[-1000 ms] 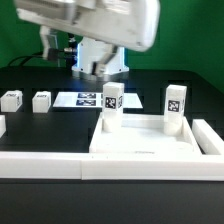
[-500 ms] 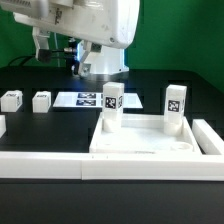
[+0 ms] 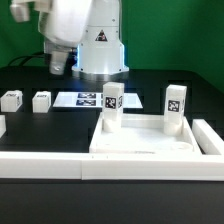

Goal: Assemble square table

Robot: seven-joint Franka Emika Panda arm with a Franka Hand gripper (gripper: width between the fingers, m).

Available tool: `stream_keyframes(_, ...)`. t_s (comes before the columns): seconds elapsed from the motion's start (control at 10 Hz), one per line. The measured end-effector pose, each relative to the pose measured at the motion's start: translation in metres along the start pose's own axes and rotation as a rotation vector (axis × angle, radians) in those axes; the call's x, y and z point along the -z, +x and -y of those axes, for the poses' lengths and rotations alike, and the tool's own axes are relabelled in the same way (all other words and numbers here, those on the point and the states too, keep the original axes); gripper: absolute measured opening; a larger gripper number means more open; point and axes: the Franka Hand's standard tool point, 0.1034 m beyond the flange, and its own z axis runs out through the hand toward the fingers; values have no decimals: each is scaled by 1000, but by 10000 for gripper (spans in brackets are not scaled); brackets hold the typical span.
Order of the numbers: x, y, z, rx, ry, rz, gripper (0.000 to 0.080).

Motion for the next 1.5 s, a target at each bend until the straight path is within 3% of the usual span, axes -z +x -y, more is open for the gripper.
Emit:
stream_keyframes(0.2, -4, -4, 8, -207, 63, -10, 648)
stream_keyframes(0.6, -4, 1, 7, -554, 59, -20, 648)
stream_keyframes(0.8, -31, -11, 47, -945, 45, -51, 648)
stream_keyframes(0.9, -38, -16, 58, -1079, 68, -48, 648)
stream_keyframes(1.1, -54, -28, 77, -1370, 159, -81, 648)
stream_keyframes(1.2, -51, -24, 72, -1355, 152, -83, 648)
stream_keyframes(1.5, -52, -19, 72, -1350, 167, -80, 648)
